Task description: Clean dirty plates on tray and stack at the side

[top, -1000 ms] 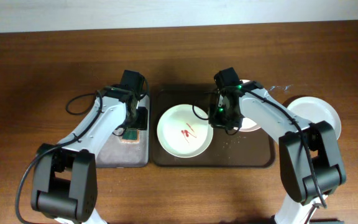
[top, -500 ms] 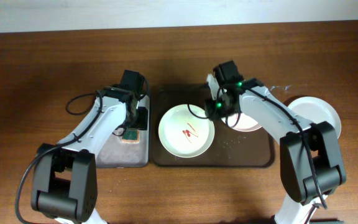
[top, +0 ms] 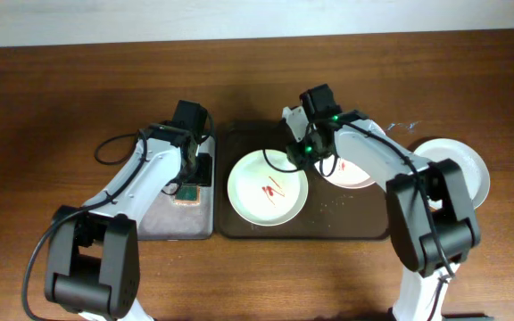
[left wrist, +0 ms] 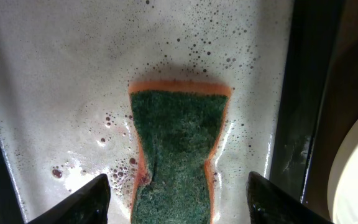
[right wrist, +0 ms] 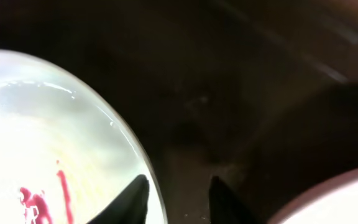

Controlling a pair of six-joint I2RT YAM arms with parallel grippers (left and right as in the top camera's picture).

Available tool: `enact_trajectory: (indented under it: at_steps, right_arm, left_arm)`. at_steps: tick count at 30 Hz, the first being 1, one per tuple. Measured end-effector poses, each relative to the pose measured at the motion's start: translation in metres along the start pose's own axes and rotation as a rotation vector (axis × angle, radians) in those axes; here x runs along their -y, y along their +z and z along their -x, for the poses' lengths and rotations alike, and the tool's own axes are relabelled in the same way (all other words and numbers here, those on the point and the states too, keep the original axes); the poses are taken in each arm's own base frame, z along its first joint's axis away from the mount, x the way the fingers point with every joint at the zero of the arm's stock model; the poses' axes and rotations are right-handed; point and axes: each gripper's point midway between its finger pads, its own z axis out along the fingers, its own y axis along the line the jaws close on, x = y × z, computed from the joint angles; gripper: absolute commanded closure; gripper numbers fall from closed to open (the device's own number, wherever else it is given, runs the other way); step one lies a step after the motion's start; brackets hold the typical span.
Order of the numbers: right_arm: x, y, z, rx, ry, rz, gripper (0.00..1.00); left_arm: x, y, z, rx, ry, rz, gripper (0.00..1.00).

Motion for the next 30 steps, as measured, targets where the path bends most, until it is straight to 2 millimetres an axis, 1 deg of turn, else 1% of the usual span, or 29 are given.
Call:
enact_trajectory:
  at_steps: [2, 4, 6, 9, 11, 16, 21, 25, 30]
  right_arm:
    - [-0.002, 0.001, -0.004, -0.017, 0.005, 0.009, 0.81]
    - [-0.003, 0.001, -0.013, -0.052, 0.015, 0.016, 0.92]
    - [-0.006, 0.001, -0.023, -0.094, 0.043, 0.024, 0.96]
    - [-0.010, -0.001, -0.035, -0.142, 0.111, 0.038, 0.96]
    - [-0.012, -0.003, -0.042, -0.177, 0.202, 0.040, 0.96]
    - [-0.019, -0.010, -0.070, -0.303, 0.543, 0.009, 0.96]
    - [-0.022, -0.012, -0.076, -0.335, 0.725, -0.016, 0.96]
    - [-0.023, -0.012, -0.077, -0.340, 0.785, -0.022, 0.96]
    - [-0.023, -0.012, -0.077, -0.340, 0.797, -0.024, 0.96]
  left_arm:
    - [0.000, 0.000, 0.000, 0.000, 0.000, 0.000, 0.32]
    - [0.000, 0.000, 0.000, -0.001, 0.000, 0.000, 0.31]
    - [0.000, 0.000, 0.000, -0.001, 0.000, 0.000, 0.31]
    - [0.000, 0.000, -0.001, -0.003, 0.001, 0.001, 0.31]
    - [0.000, 0.000, -0.001, -0.003, 0.001, 0.001, 0.31]
    - [0.000, 0.000, -0.001, -0.003, 0.001, 0.001, 0.31]
    - [0.000, 0.000, -0.001, -0.003, 0.001, 0.001, 0.31]
    - [0.000, 0.000, -0.001, -0.003, 0.000, 0.001, 0.38]
    - [0.000, 0.001, 0.000, 0.001, -0.004, 0.000, 0.53]
